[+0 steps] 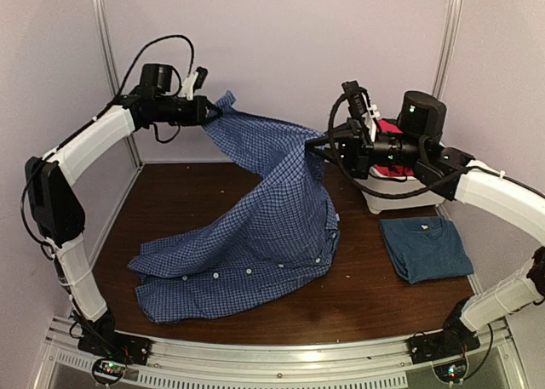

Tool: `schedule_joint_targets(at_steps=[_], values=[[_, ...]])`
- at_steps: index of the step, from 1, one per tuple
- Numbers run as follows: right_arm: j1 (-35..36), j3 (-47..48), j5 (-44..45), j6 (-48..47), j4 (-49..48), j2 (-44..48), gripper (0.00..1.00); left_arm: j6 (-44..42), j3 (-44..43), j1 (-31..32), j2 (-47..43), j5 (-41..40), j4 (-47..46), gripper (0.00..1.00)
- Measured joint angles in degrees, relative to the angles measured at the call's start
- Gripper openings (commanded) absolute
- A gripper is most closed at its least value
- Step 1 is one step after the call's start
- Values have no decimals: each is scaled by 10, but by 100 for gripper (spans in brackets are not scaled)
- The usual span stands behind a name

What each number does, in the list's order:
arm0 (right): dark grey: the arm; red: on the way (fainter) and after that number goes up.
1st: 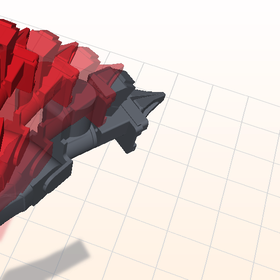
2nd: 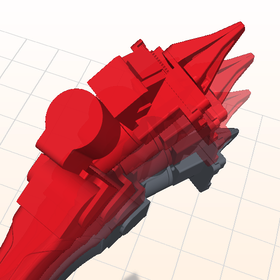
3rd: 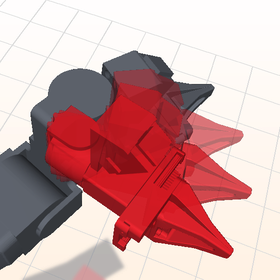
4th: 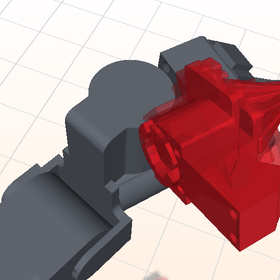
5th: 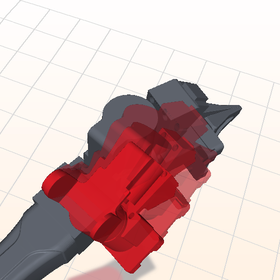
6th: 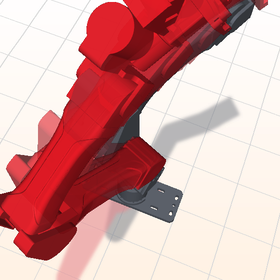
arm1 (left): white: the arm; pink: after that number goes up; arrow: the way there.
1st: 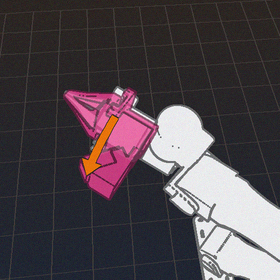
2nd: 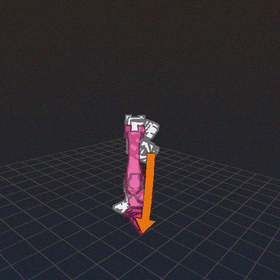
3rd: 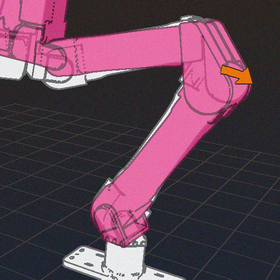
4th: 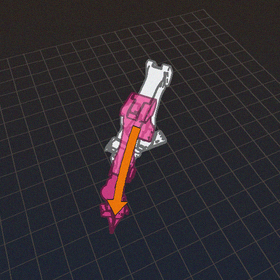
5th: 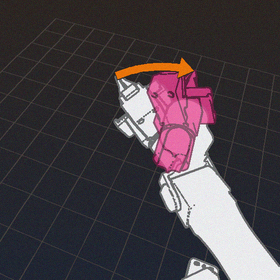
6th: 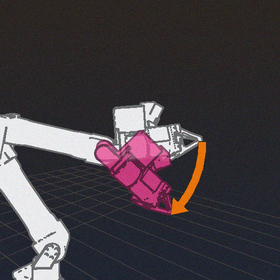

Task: Fold and stack the mixed laundry pile
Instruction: Flatten out the crumpled shirt at the center of the board.

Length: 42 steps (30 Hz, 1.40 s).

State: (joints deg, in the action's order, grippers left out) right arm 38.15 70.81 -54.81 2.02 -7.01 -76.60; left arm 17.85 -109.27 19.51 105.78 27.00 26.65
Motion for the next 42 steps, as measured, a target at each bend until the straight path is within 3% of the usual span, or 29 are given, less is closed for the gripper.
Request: schedule_joint_targets(at_steps=[3,5,10,15,19,24,30,36,42], values=[[-7,-53,33,-4,33,59,0,-36,44,48,18,-29,46,47],[-9,-103,58,-3,60,101,0,-42,129,70,-9,-57,51,57],[-10,-275,108,40,103,214,0,-15,403,50,-172,-164,71,61],[1,-337,154,92,144,229,0,49,555,37,-331,-241,88,68],[5,-352,189,153,135,198,0,100,628,38,-359,-256,89,70],[5,-373,204,206,117,108,0,136,676,39,-286,-266,87,64],[5,-358,217,215,115,23,0,119,662,41,-250,-276,73,53],[0,-345,221,216,114,23,0,59,594,41,-246,-261,45,44],[-19,-345,221,218,118,45,0,0,540,41,-157,-243,31,40]])
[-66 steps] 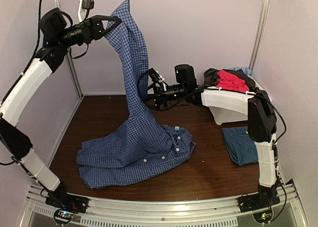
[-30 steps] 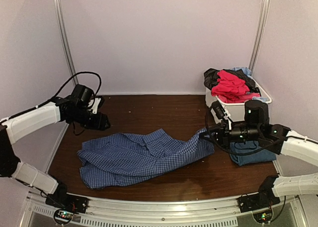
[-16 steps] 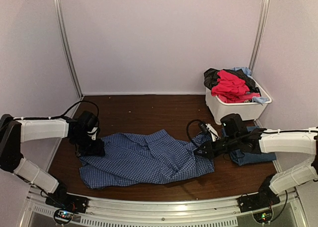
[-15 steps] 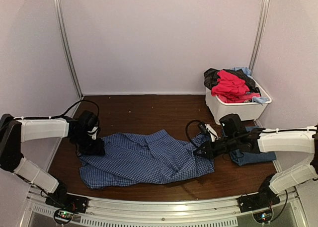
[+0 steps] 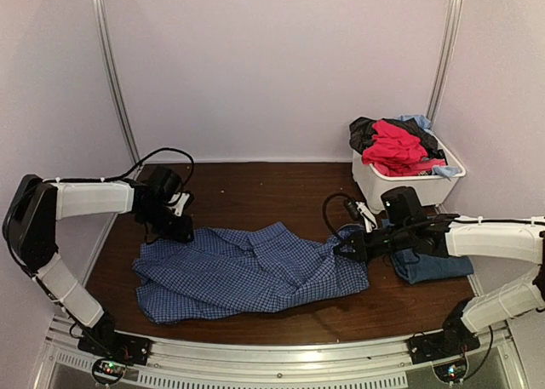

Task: Fold and stack the mixed laundry pile
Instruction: Flatten out the crumpled shirt at the center of the board.

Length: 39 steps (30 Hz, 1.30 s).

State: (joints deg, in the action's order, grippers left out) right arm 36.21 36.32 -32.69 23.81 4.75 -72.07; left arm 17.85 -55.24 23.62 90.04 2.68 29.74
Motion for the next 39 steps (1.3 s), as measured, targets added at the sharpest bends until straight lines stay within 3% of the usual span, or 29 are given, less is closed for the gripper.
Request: schedule_joint_targets(at_steps=[9,15,23,27,36,39], values=[[-12,0,-4,2,2,14,0,-49,-7,0,53,23,2,42],[-14,0,-12,2,2,14,0,-63,-8,0,66,16,3,48],[-16,0,-24,2,2,12,0,-81,-24,0,94,-3,-7,48],[-16,0,-25,1,2,12,0,-84,-24,0,111,-6,-17,45],[-17,0,-25,1,3,12,0,-79,-22,0,111,-5,-27,18],[-18,0,-25,1,5,13,0,-74,-17,0,100,-5,-19,22]])
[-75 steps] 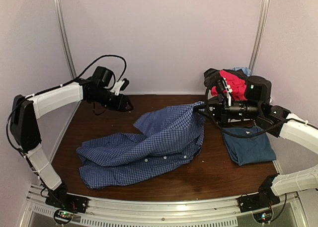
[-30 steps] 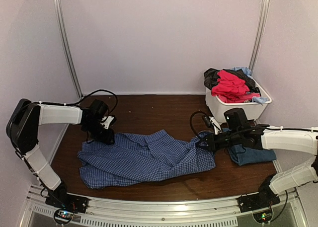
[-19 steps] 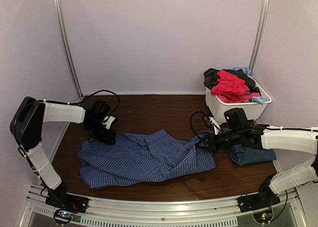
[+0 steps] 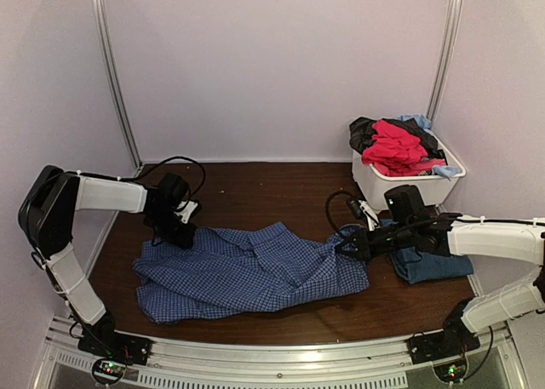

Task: Fold and stack the mixed laundry pile
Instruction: Flatten out the crumpled shirt at the center of the board.

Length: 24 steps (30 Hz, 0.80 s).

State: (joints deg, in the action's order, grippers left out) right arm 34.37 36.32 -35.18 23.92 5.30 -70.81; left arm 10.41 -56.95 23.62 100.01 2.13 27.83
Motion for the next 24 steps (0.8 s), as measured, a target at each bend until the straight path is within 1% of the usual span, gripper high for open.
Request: schedule_joint_targets(at_steps=[2,6,9,10,12,13,17,21,24], values=[[0,0,0,0,1,0,0,3,1,0,-14,0,12,24],[-1,0,-2,0,2,0,0,7,1,0,-41,0,24,20],[-1,0,-2,0,3,0,0,7,1,0,-45,5,25,19],[-1,0,-2,0,5,1,0,7,1,0,-45,7,26,21],[-1,0,-2,0,6,3,0,7,1,0,-45,9,27,27],[-1,0,-2,0,6,5,0,7,1,0,-45,9,27,29],[-1,0,-2,0,8,10,0,7,1,0,-43,6,27,33],[-1,0,-2,0,10,11,0,8,0,-3,-24,6,22,33],[-1,0,-3,0,12,11,0,8,0,-4,1,7,20,32]])
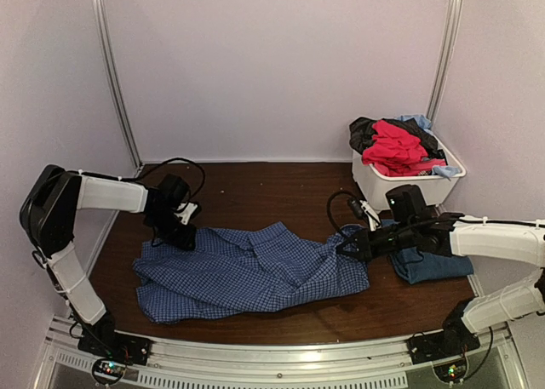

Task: Fold and stack the mixed laundry pile
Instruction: Flatten out the crumpled shirt at the center of the board.

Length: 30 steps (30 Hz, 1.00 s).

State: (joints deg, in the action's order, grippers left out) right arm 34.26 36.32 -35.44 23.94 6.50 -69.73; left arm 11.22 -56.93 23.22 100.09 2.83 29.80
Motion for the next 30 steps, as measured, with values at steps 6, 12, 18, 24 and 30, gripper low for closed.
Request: schedule_joint_targets(at_steps=[6,12,18,24,30], values=[[0,0,0,0,3,2,0,1,0,0,0,8,-5,42],[0,0,-3,0,3,2,0,7,2,0,-3,-1,-4,50],[0,0,-3,0,3,2,0,6,1,0,-3,2,-4,30],[0,0,-3,0,3,2,0,3,1,0,-8,21,-3,16],[0,0,-3,0,3,2,0,3,1,0,-34,34,-2,0]])
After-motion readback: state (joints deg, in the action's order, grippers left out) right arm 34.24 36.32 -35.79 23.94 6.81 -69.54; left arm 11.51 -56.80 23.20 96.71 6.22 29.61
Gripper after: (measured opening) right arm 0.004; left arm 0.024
